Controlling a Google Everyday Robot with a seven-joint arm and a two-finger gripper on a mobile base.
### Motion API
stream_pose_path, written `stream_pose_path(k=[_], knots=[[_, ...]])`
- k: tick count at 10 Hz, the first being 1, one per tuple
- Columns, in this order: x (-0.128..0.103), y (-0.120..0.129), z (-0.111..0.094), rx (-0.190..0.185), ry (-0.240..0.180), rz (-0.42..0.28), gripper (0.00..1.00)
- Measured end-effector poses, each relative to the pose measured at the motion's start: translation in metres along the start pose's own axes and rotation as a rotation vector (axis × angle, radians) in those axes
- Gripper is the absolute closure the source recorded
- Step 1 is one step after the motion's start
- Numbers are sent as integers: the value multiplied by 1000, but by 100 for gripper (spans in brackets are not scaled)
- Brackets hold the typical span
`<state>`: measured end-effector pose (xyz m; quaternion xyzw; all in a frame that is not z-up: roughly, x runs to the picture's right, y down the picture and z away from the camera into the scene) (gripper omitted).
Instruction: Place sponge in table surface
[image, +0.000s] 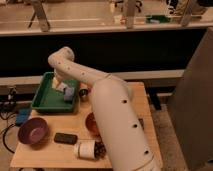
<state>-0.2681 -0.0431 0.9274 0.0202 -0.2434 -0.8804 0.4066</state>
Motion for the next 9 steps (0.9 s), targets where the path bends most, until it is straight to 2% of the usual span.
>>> stream_pose_path(k=[1, 3, 6, 9], knots=[[-2, -1, 12, -4, -10, -88, 20], [-7, 4, 33, -12, -28, -219, 20], [-15, 9, 54, -20, -74, -314, 20], [-23, 18, 62, -24, -118, -357, 20]])
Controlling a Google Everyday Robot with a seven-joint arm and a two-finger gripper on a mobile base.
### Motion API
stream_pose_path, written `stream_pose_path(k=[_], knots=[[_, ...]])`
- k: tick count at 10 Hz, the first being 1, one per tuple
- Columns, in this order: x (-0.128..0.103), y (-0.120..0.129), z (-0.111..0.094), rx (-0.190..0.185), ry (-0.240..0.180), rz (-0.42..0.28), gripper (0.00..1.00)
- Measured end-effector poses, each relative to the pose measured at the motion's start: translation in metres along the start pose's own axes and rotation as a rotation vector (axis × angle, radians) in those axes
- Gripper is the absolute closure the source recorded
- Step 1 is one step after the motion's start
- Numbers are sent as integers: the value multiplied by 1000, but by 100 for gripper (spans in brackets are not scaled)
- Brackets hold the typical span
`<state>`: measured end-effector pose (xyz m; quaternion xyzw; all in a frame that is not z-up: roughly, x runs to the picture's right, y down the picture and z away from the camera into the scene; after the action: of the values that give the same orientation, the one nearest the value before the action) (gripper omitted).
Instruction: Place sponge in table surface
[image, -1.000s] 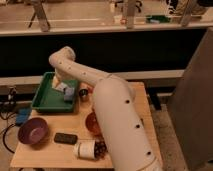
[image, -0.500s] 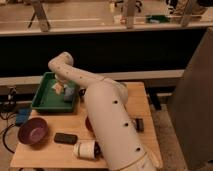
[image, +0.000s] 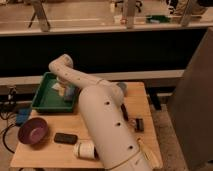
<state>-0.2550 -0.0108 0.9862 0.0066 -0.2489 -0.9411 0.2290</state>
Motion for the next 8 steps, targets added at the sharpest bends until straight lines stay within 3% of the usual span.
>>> stream_pose_path(k=[4, 8], knots=[[-11, 1, 14, 25, -43, -9, 20], [-7, -15, 26, 81, -54, -8, 20]])
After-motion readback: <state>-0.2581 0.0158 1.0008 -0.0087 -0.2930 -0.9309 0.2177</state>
